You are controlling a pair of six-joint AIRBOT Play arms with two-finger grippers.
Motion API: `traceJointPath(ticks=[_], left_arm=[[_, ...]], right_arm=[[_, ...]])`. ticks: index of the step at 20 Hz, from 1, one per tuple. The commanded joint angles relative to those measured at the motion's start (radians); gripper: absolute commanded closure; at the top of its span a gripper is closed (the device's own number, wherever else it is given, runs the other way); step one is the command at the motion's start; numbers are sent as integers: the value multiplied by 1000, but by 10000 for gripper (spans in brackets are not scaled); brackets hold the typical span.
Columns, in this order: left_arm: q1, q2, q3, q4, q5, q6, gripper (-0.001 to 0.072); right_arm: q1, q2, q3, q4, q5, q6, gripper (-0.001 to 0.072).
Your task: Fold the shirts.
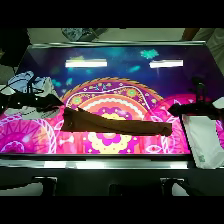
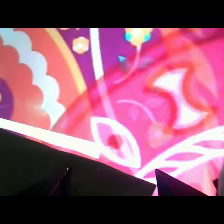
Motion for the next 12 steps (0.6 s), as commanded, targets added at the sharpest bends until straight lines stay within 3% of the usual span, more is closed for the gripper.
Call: traceJointPath(ticks=[1,6,12], left_arm=[[34,22,-93,138,-137,3,162],[31,77,-368,128,-30,30,162],[9,74,-391,14,99,125,162]], right_arm=[[-128,-23,19,-56,222,-35,79],[-137,-24,-95,-34,276,-59,79],[-137,-24,-127,-37,280,-64,79]])
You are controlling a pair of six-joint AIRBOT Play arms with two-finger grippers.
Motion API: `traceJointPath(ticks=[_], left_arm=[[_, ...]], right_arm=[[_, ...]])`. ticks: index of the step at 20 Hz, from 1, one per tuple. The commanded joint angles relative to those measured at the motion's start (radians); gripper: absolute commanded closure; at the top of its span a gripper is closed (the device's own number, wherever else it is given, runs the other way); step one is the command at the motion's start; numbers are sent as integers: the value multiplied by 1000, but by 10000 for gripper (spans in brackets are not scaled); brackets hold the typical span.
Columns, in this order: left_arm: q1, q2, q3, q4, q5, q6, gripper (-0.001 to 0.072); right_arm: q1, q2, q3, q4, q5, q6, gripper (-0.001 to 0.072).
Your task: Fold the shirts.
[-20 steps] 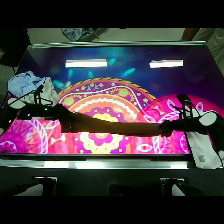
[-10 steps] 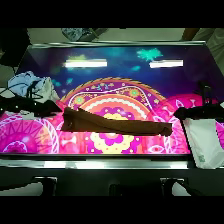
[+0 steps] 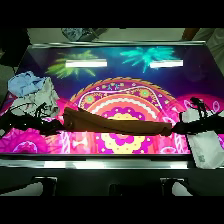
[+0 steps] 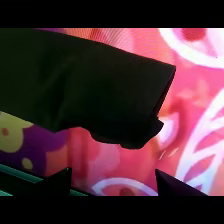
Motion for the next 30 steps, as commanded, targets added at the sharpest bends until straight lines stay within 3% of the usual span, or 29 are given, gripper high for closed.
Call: traceJointPath(ticks=[1,6,8,9,10,22,25,26,27,28,30], left_arm=[[-27,0,-21,-42,79,59,162],[-93,-23,-21,-41,168,82,166],[-108,-26,-21,-42,225,50,242],[-112,-25,-21,-42,249,22,446],[-112,-25,-21,-42,257,4,682],[-112,-23,-18,-42,195,3,676],[-112,-23,-17,-42,195,3,676],[-112,-23,-16,-41,197,4,676],[-109,-23,-8,-38,194,3,677],[-102,-22,16,-38,178,4,677],[-97,-6,112,-39,132,23,678]], right_arm=[[-2,-1,-13,2,14,-9,79],[-2,-1,-15,2,18,-10,78],[-2,-1,-26,3,18,-11,65],[-2,-1,-39,6,18,-27,7],[-2,-1,-56,21,16,-50,0],[-2,-35,-220,237,-253,-69,48],[-2,-91,-220,294,-257,-69,162],[-2,-102,-220,295,-260,-69,302],[-2,-101,-219,293,-272,-69,607],[-3,-96,-209,292,-261,-76,666],[-2,-69,-145,280,-219,-108,668]])
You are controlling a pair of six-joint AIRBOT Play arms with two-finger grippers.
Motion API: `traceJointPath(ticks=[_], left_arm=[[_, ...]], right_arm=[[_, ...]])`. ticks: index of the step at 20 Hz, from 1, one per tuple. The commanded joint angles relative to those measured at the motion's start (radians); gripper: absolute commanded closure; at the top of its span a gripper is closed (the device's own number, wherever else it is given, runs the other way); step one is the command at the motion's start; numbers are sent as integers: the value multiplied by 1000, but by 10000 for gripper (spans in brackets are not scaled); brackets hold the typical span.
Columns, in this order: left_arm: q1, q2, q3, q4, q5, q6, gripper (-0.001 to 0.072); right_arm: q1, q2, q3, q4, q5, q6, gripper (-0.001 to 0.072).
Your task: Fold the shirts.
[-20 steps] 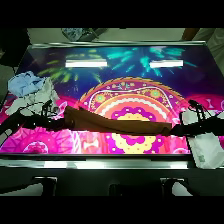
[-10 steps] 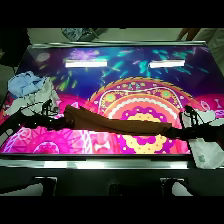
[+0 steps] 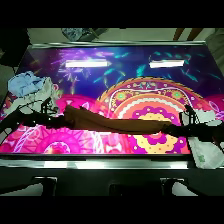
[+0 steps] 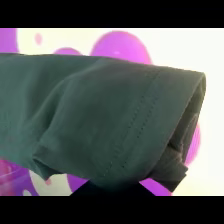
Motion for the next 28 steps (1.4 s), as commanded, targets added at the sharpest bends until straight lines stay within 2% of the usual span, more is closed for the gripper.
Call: traceJointPath(ticks=[1,4,7,9,10,12,14,17,20,22,25,28], left_arm=[[8,35,143,1,-51,17,678],[8,148,398,-2,-43,-17,678],[27,263,694,18,-11,-134,678],[48,330,862,101,-4,-234,678],[59,364,913,148,-5,-279,678],[65,432,932,169,-11,-302,678],[62,480,932,160,-60,-302,678],[63,515,932,182,-121,-299,678],[61,510,882,200,-201,-298,677],[46,515,757,201,-219,-278,677],[16,513,538,202,-205,-231,677],[12,491,341,203,-114,-207,678]], right_arm=[[0,36,97,-4,37,-26,668],[0,150,317,-25,61,-25,669],[-2,299,589,-40,61,-7,668],[-2,404,739,-98,38,39,668],[-2,452,784,-132,27,74,668],[-2,544,801,-169,43,128,668],[-2,588,801,-175,178,173,668],[-2,598,801,-200,456,188,667],[-1,600,752,-263,656,246,667],[-1,639,597,-264,716,264,668],[-1,751,290,-294,748,264,668],[-1,797,63,-360,684,265,668]])
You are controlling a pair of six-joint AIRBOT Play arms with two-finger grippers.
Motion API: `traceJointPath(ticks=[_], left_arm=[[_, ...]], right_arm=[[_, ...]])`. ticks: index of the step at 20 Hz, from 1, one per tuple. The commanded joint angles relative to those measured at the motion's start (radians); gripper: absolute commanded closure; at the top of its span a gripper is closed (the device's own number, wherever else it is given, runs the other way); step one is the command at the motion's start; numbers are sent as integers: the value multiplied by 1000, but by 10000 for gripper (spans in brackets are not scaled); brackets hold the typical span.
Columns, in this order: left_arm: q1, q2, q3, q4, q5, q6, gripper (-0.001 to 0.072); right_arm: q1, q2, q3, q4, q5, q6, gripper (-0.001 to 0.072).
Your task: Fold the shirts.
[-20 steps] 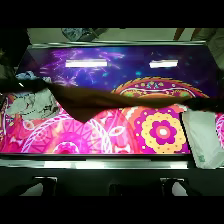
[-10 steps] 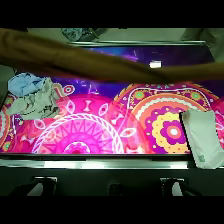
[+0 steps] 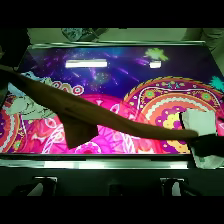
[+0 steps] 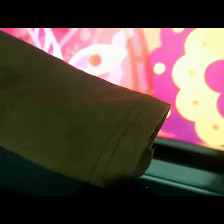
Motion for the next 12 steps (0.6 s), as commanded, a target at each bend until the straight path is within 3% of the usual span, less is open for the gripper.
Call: traceJointPath(ticks=[1,5,7,9,10,11,12], left_arm=[[-9,-36,-217,0,126,29,678],[-58,-255,-248,-18,303,29,678],[-94,-425,-218,-67,410,29,677],[-116,-613,-122,-153,412,30,677],[-119,-689,-64,-182,399,29,669],[-117,-750,-2,-207,378,29,535],[-110,-786,53,-215,345,25,344]], right_arm=[[1,32,-243,-57,-48,11,668],[1,-224,-282,-23,-338,14,667],[1,-434,-277,74,-524,14,667],[1,-649,-239,252,-673,-14,665],[1,-739,-207,376,-724,-73,571],[0,-801,-170,497,-734,-180,292],[0,-841,-123,598,-716,-289,102]])
